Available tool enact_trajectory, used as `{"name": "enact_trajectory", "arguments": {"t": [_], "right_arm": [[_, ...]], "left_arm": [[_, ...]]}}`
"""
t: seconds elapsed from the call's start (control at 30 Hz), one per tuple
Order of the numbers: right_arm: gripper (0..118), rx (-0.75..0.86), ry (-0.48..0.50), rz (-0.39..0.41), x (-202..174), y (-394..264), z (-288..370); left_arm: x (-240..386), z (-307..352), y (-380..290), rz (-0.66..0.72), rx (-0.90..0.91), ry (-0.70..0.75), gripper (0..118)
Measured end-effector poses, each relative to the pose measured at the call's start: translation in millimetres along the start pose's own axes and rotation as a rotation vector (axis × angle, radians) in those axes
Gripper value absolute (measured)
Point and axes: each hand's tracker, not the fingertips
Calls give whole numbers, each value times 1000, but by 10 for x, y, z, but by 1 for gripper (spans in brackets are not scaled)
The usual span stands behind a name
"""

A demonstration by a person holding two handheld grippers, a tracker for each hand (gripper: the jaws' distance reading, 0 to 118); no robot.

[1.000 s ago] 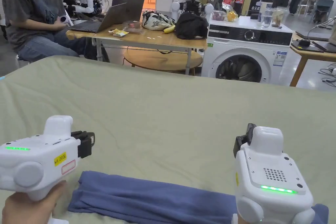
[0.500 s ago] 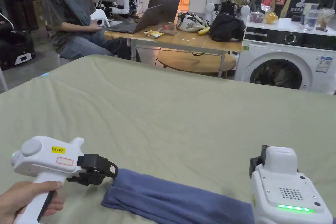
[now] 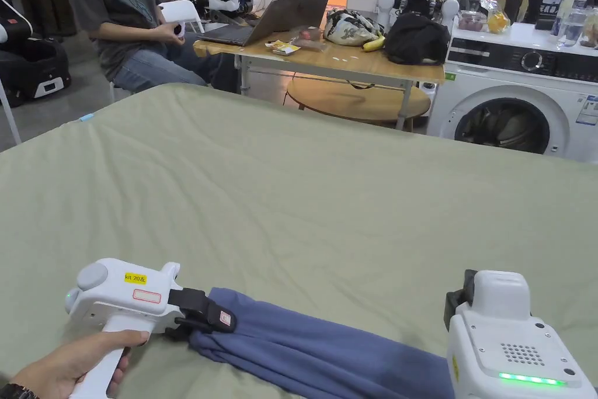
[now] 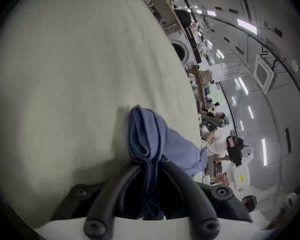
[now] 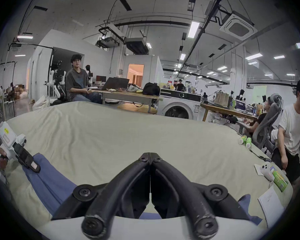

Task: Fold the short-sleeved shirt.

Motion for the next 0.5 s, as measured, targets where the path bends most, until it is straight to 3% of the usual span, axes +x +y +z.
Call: {"name": "enact_trajectory", "arguments": {"t": [0.5], "right_arm": [[0, 3, 1, -6, 84, 44, -6]], "left_arm": [[731, 663, -164, -162, 160, 54, 0]]}}
